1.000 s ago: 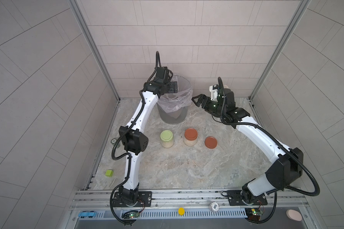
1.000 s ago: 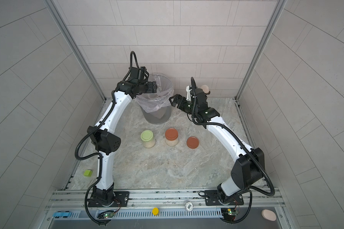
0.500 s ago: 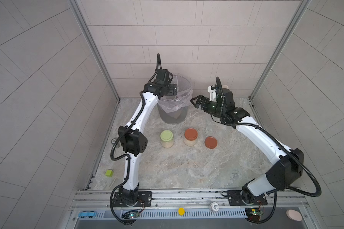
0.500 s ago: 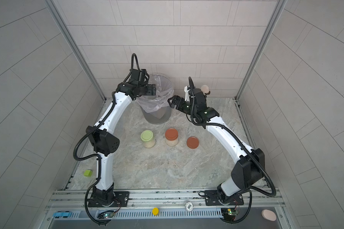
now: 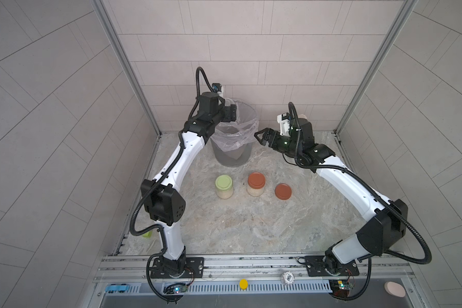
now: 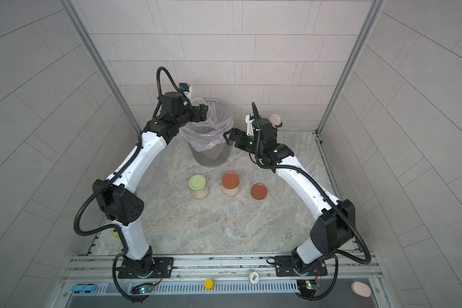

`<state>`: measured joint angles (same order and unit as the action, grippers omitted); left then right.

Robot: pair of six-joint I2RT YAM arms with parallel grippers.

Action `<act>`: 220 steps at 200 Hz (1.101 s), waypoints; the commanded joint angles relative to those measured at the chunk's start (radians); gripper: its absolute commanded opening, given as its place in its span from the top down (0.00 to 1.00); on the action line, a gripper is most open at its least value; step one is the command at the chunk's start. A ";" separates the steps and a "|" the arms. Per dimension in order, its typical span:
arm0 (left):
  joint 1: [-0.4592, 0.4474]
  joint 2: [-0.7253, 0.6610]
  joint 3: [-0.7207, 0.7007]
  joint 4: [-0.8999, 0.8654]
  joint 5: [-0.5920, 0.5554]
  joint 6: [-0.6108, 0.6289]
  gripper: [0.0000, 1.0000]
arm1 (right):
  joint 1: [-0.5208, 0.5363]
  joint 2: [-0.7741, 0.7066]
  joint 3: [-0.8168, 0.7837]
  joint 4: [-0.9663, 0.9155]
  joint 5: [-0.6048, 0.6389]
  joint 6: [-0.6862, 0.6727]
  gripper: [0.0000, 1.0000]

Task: Empty moldy rice from jars
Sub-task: Pour the moldy rice from the jar into the trash bin.

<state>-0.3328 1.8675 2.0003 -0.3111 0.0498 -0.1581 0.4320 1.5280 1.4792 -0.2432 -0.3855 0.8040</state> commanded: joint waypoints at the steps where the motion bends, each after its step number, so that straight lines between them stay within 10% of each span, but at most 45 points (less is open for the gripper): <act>1: 0.000 -0.056 -0.006 0.111 -0.007 0.018 1.00 | 0.002 0.009 0.023 0.013 -0.004 -0.008 0.03; 126: 0.001 -0.163 -0.149 0.210 -0.019 0.000 1.00 | 0.002 0.000 -0.006 0.029 -0.002 0.019 0.03; 220: 0.019 -0.320 -0.433 0.550 0.005 -0.238 1.00 | -0.005 -0.045 -0.089 0.210 -0.079 0.147 0.03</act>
<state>-0.3298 1.6291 1.6150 0.0093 0.0528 -0.2897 0.4309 1.5372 1.4071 -0.1154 -0.4427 0.9016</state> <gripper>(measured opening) 0.896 0.973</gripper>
